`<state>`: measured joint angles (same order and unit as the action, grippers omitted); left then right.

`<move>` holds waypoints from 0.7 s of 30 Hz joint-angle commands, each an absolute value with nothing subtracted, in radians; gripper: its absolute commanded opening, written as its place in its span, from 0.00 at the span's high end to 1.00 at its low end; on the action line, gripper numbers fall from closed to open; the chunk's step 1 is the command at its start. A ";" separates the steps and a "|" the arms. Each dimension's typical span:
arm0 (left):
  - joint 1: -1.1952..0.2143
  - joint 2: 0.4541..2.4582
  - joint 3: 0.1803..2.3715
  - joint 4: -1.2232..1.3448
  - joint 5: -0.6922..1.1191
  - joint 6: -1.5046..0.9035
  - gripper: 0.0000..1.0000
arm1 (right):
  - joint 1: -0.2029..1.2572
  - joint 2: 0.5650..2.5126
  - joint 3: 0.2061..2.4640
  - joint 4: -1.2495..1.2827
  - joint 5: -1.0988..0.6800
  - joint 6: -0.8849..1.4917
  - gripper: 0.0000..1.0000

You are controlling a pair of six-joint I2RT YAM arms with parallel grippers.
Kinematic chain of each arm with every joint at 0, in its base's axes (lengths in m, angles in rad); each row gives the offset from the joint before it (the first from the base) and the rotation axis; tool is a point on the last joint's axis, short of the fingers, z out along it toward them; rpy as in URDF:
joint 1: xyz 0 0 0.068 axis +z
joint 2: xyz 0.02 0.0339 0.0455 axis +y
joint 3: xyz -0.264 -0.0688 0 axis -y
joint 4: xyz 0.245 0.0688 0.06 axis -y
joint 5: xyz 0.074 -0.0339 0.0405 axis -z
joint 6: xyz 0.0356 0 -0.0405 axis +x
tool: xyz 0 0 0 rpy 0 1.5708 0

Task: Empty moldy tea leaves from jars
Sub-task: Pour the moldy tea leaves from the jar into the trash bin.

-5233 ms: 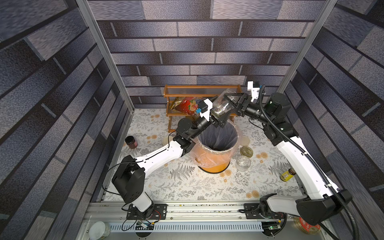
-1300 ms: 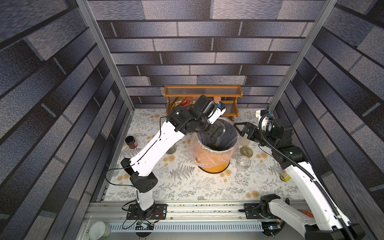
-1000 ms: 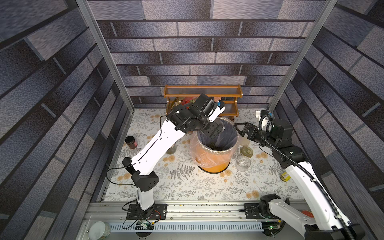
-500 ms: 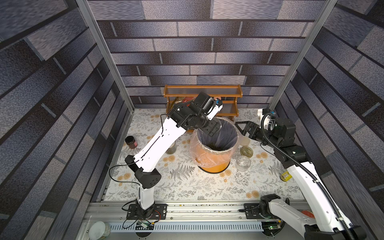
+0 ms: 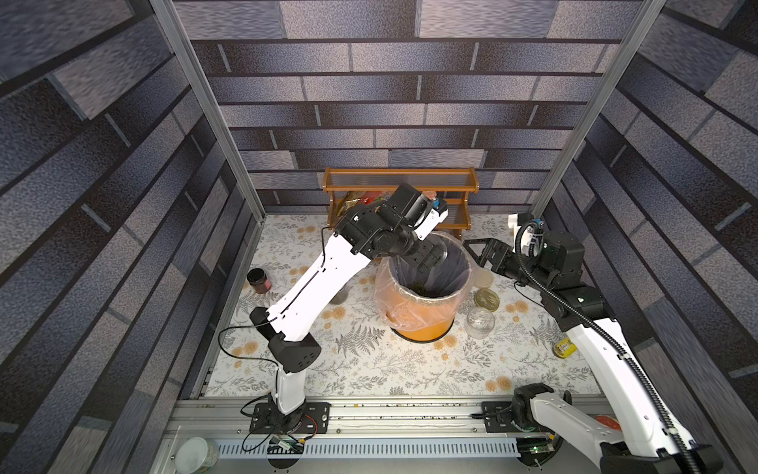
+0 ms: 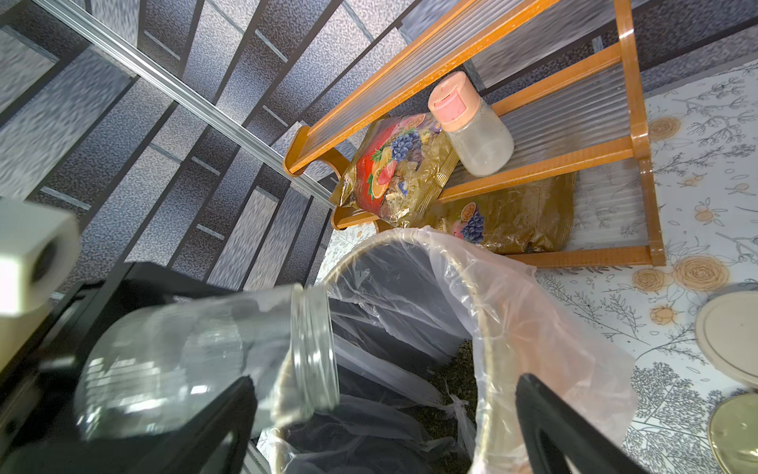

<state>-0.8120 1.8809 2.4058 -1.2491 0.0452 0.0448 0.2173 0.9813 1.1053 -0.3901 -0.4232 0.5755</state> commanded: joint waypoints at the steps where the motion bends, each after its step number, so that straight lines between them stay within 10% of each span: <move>1: -0.892 1.849 2.451 -1.214 -0.005 0.082 0.71 | 0.210 0.975 1.117 -0.383 -0.433 0.587 0.00; 21: -0.790 1.567 1.972 -0.608 0.160 0.046 0.69 | 0.210 0.942 1.089 -0.178 -0.601 0.840 0.00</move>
